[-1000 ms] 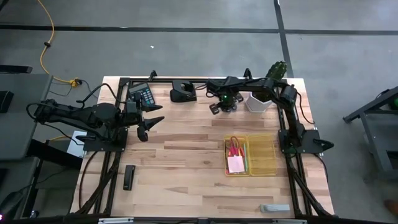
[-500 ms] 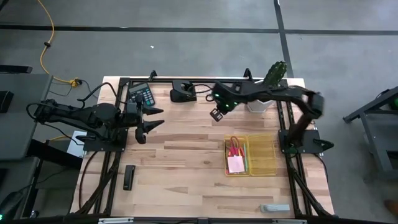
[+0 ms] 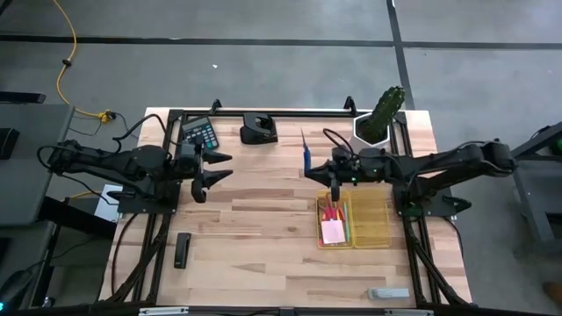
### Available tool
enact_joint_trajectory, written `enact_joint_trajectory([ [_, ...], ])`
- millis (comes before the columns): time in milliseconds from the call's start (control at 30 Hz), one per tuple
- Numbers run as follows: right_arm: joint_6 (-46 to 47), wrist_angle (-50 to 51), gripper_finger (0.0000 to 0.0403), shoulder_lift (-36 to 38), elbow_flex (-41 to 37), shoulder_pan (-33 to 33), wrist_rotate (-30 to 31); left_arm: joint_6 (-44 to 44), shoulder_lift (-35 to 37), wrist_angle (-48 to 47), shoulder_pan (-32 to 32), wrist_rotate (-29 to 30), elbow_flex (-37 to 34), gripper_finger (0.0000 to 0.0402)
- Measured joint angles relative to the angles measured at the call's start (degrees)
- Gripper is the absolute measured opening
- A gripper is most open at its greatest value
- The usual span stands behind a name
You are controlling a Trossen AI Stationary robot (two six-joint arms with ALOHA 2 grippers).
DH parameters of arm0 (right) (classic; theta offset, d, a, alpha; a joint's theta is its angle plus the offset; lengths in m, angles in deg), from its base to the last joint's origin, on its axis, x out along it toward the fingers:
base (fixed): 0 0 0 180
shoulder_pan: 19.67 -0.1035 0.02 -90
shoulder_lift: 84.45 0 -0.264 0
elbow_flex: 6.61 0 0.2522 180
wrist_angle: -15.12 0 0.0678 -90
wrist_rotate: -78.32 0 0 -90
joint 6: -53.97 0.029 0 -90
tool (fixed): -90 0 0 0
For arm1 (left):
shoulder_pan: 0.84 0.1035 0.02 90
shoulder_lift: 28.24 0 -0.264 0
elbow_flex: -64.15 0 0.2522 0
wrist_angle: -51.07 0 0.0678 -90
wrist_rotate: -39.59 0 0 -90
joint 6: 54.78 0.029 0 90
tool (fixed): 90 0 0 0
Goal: Pack school essentials
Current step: Put the blue scissors into the yellow box
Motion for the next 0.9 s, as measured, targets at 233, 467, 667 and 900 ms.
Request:
enact_joint_trajectory([
  [233,-2.1,0.1,0.0001,0.2,1.2,-2.2,0.6,0.4,-1.0,0.0,0.0,0.5,0.0,0.0205],
  [467,-2.1,0.2,0.0000,0.2,1.5,-2.5,-1.0,-1.5,-1.1,0.5,-0.2,-3.0,0.0,0.0205],
  [667,-1.9,0.3,0.0000,0.2,1.5,-4.7,-3.0,-1.5,-1.1,0.6,-0.2,-4.0,0.0,0.0205],
  [900,9.3,7.1,0.0000,0.5,1.6,-11.0,-5.0,-1.4,-1.1,0.5,-0.2,-3.7,0.0,0.0205],
])
